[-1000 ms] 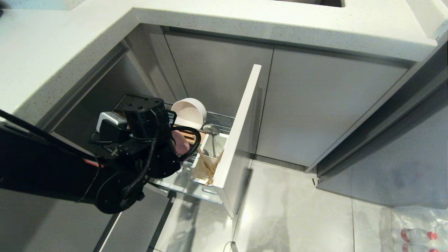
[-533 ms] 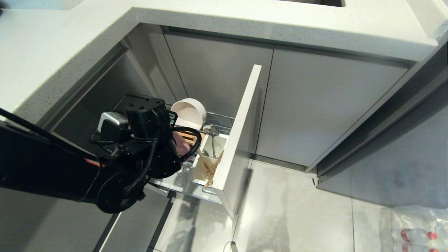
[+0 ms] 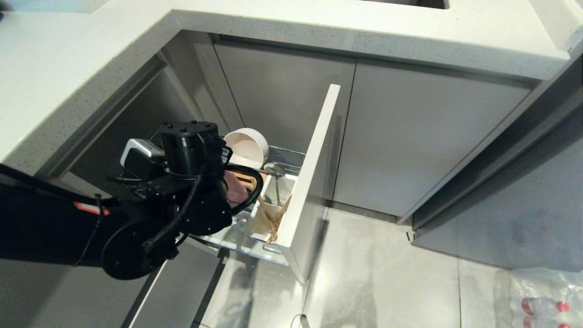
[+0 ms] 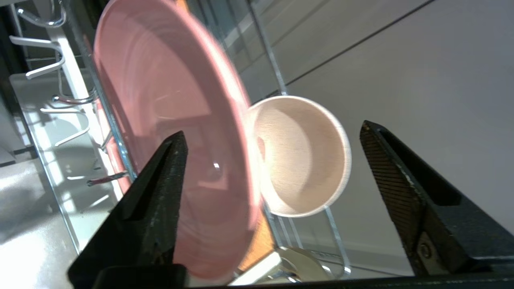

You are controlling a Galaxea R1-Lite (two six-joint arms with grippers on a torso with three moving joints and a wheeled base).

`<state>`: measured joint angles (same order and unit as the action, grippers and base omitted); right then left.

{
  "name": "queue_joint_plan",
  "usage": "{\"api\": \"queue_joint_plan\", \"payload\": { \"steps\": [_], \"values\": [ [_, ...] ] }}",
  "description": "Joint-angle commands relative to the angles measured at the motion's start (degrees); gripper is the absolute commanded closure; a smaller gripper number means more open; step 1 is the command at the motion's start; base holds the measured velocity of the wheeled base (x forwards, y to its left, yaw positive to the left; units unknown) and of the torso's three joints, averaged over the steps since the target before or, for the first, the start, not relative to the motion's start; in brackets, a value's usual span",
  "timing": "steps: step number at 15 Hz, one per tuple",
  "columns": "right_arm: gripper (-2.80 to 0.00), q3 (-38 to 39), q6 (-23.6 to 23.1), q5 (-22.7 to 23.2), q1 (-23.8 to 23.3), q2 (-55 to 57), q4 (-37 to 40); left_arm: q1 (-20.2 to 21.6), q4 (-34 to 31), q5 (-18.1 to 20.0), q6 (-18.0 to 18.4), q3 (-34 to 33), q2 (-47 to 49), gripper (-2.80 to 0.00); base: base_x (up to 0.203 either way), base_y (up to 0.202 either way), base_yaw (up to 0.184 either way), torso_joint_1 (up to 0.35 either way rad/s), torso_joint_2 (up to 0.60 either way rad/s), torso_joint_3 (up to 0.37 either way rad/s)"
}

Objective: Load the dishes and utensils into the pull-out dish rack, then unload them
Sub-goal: Pick up the plate and place it in the cupboard

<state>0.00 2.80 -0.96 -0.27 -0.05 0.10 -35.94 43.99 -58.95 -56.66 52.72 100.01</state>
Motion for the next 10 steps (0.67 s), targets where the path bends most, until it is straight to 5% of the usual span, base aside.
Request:
{"api": "queue_joint_plan", "payload": {
  "steps": [1, 3, 4, 10],
  "values": [
    [0.00, 0.1, 0.0, 0.0, 0.0, 0.0, 0.0, -0.8, -0.5, -0.5, -0.3, 0.3, -2.8, -2.80, 0.000, 0.000, 0.000, 0.000, 0.00, 0.000],
    [0.00, 0.1, 0.0, 0.0, 0.0, 0.0, 0.0, -1.3, -2.0, -1.1, -0.3, 0.5, -4.7, -2.80, 0.000, 0.000, 0.000, 0.000, 0.00, 0.000],
    [0.00, 0.1, 0.0, 0.0, 0.0, 0.0, 0.0, -1.7, -3.0, -1.2, -0.2, 0.5, -6.0, 0.00, 0.000, 0.000, 0.000, 0.000, 0.00, 0.000],
    [0.00, 0.1, 0.0, 0.0, 0.0, 0.0, 0.0, -4.3, -18.1, -1.3, 2.3, 4.7, -14.0, 0.00, 0.000, 0.000, 0.000, 0.000, 0.00, 0.000]
  ]
}}
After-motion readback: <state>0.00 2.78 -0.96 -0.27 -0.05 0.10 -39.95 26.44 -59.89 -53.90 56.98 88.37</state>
